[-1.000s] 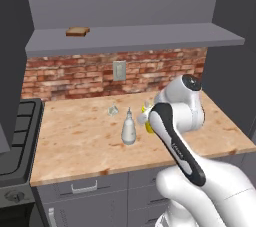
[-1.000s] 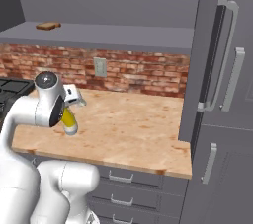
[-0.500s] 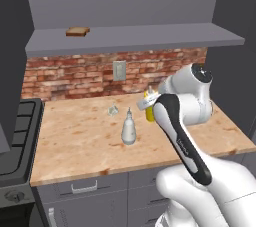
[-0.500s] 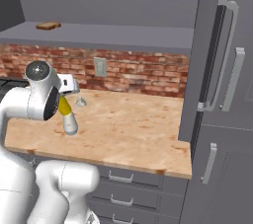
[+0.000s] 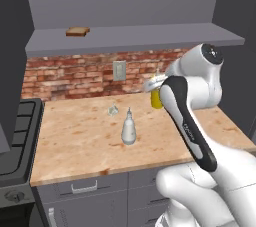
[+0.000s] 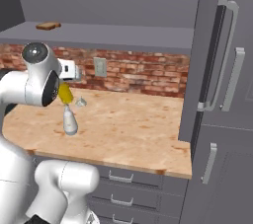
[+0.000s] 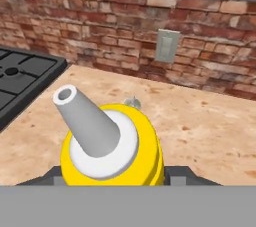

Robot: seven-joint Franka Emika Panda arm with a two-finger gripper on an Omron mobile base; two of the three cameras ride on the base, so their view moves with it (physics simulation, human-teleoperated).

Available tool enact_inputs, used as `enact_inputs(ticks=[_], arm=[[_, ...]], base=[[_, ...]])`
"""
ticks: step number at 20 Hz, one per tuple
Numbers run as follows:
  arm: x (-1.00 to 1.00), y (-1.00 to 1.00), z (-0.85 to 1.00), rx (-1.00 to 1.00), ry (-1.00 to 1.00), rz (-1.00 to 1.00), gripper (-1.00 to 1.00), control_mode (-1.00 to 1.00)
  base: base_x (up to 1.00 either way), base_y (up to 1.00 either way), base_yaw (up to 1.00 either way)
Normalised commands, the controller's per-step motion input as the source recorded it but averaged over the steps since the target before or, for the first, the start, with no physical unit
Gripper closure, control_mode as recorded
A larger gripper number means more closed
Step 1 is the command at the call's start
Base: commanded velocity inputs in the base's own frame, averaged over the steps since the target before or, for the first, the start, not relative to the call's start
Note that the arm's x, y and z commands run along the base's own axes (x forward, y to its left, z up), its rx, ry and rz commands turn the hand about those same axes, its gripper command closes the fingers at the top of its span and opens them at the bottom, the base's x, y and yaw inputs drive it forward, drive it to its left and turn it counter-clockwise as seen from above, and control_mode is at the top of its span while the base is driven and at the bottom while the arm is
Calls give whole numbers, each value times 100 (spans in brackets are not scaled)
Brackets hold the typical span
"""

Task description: Pick the mustard and oil and vinegar bottle from the counter and place them in the cabinet.

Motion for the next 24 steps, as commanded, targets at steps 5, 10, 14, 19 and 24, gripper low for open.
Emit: enact_inputs(ticks=[5, 10, 14, 19, 24], arm=[[0, -26, 54, 0, -1, -2, 100, -100], [0, -29, 53, 0, -3, -1, 100, -100], [0, -27, 47, 1, -2, 0, 100, -100], [2, -23, 44, 1, -1, 0, 100, -100], [12, -18, 42, 0, -2, -1, 100, -100]], base=[[0, 0, 0], [0, 0, 0], [0, 0, 0], [0, 0, 0], [0, 0, 0]])
